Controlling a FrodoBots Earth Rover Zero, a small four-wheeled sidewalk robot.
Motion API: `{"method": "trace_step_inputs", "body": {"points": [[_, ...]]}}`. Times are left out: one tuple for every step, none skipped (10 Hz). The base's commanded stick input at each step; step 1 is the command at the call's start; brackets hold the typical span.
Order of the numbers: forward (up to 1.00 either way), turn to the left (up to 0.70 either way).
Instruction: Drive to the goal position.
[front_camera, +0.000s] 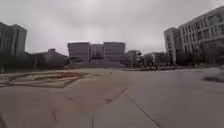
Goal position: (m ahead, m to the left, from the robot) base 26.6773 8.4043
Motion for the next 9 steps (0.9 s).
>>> {"method": "trace_step_inputs", "body": {"points": [[0.7, 0.0], [0.7, 0.0], [0.7, 0.0], [0.7, 0.0], [0.7, 0.0], [0.7, 0.0], [0.7, 0.0], [0.7, 0.0], [0.7, 0.0]]}}
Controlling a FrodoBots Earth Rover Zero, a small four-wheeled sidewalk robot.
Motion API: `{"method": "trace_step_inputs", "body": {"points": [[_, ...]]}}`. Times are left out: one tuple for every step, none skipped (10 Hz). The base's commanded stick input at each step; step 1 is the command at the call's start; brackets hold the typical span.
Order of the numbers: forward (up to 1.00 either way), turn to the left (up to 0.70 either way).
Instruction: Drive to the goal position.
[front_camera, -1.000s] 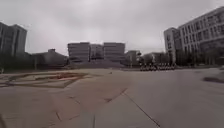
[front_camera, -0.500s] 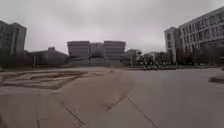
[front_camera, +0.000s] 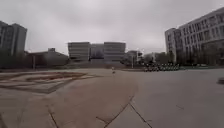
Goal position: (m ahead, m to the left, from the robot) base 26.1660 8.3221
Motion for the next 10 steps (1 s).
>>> {"method": "trace_step_inputs", "body": {"points": [[0.7, 0.0], [0.7, 0.0], [0.7, 0.0], [0.7, 0.0], [0.7, 0.0], [0.7, 0.0], [0.7, 0.0], [0.7, 0.0], [0.7, 0.0], [0.7, 0.0]]}}
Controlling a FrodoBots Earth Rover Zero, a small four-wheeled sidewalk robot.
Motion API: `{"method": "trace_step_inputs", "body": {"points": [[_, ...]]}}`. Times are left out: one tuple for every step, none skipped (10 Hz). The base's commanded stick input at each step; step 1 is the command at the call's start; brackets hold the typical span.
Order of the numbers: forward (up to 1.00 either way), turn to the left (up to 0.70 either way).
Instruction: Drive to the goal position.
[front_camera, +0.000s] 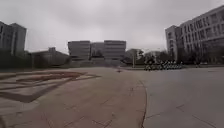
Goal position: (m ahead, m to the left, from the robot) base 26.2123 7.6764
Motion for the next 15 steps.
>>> {"method": "trace_step_inputs", "body": {"points": [[0.7, 0.0], [0.7, 0.0], [0.7, 0.0], [0.7, 0.0], [0.7, 0.0], [0.7, 0.0], [0.7, 0.0], [0.7, 0.0], [0.7, 0.0], [0.7, 0.0], [0.7, 0.0], [0.7, 0.0], [0.7, 0.0], [0.7, 0.0], [0.7, 0.0]]}}
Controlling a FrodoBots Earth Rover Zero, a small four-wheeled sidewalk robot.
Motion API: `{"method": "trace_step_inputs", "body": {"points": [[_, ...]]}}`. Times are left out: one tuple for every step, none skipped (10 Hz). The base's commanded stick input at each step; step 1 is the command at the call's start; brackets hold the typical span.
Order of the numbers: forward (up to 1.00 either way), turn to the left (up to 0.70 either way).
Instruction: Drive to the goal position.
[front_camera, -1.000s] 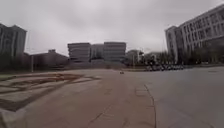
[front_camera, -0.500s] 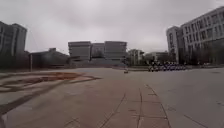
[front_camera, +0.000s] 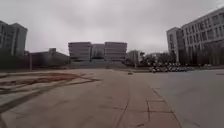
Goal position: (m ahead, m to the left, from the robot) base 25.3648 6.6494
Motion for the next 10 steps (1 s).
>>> {"method": "trace_step_inputs", "body": {"points": [[0.7, 0.0], [0.7, 0.0], [0.7, 0.0], [0.7, 0.0], [0.7, 0.0], [0.7, 0.0], [0.7, 0.0], [0.7, 0.0], [0.7, 0.0], [0.7, 0.0]]}}
